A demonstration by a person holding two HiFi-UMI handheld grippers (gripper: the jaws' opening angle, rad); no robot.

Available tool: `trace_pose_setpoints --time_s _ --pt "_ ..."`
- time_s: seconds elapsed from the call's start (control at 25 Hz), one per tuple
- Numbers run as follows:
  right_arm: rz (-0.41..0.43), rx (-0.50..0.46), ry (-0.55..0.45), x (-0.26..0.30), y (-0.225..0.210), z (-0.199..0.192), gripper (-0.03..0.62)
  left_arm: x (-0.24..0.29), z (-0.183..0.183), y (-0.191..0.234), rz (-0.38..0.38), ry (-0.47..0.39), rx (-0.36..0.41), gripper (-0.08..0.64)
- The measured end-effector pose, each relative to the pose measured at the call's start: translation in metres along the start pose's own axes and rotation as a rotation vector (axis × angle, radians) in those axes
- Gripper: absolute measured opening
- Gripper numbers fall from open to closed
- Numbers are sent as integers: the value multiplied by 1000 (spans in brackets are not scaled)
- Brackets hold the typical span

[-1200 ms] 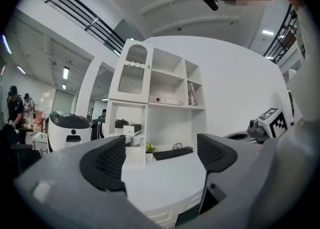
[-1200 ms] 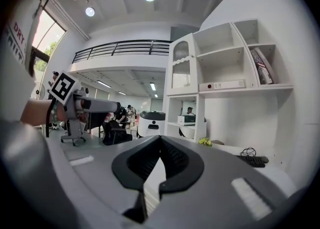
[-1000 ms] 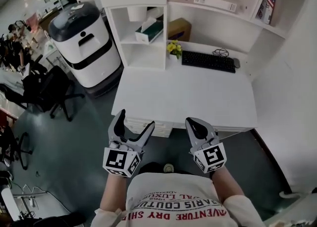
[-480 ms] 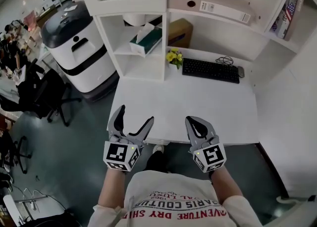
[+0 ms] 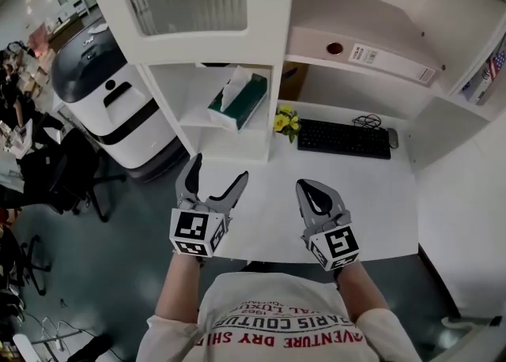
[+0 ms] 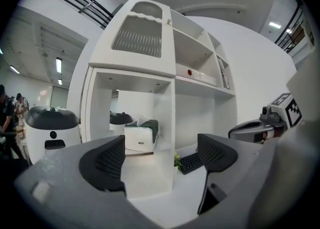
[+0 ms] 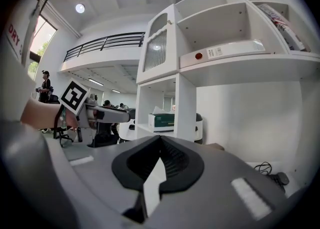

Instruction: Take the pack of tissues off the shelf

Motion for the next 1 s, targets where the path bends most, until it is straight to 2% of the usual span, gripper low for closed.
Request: trace_pose_setpoints --time_s 0.4,0.72,1.0 --pt "-27 32 17 76 -29 -8 2 95 9 55 -2 42 28 503" --pt "-41 35 45 99 -44 -14 2 137 8 67 -20 59 60 514" --pt "-57 35 89 103 -53 -23 2 160 2 70 -41 114 74 512"
Point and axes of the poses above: the fingertips, and each gripper's own axes: x forward along the fingers, y to its left, z out of its top, the point moved 6 cm from there along -x, backward along the fingers, and after that the axes turned 9 degrees about -x, right-handed, at the moved point
